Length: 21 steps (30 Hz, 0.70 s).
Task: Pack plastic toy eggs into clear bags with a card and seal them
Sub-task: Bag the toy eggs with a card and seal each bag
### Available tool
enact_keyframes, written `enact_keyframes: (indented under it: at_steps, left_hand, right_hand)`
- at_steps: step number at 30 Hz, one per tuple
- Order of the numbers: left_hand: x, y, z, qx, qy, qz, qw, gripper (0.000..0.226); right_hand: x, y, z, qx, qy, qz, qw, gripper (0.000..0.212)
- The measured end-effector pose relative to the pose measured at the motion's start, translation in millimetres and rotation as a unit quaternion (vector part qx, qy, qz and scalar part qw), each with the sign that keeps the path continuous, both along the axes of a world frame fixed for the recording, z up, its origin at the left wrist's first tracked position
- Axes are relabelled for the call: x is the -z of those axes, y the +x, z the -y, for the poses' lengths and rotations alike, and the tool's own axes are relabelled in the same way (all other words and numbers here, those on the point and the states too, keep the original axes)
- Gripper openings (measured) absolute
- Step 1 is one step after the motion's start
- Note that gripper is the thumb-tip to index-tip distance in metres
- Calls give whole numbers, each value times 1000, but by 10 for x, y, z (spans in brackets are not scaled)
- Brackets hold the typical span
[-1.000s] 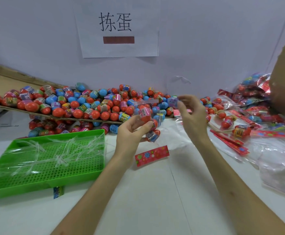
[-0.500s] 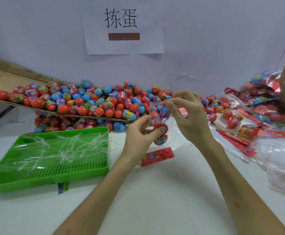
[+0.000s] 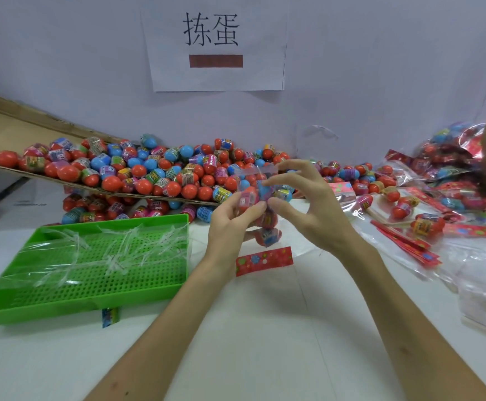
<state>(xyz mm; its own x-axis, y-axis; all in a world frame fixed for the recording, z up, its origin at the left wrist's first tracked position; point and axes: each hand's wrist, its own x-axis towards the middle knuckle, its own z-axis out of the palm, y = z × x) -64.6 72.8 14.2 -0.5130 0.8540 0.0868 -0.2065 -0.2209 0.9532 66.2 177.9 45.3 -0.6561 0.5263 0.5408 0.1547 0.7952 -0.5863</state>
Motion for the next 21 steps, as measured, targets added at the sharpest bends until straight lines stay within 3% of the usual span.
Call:
enact_keyframes:
  at_steps: [4,6,10,15,21]
  left_hand:
    - [16,30,-7,6,-13,-12,1000,19]
    - [13,22,-8,6,-11,-8,1000,19]
    - [-5,-41,-8,-9,2,25,1000,22]
    - [-27,-59,-5,-9,3,61,998,32]
    - [-66,-92,18,-14,11,88,996,36]
  right_hand:
    - [42,-34,18,5,4,10,1000,18]
    - [25,-48,28,-2,-10,-24,1000,29]
    - [-34,-63,34,-15,-153,-61,986,57]
    - [96,-127,42,-37,-180,1,983,24]
    - [80,-144,82,-28,-138,-23,990,28]
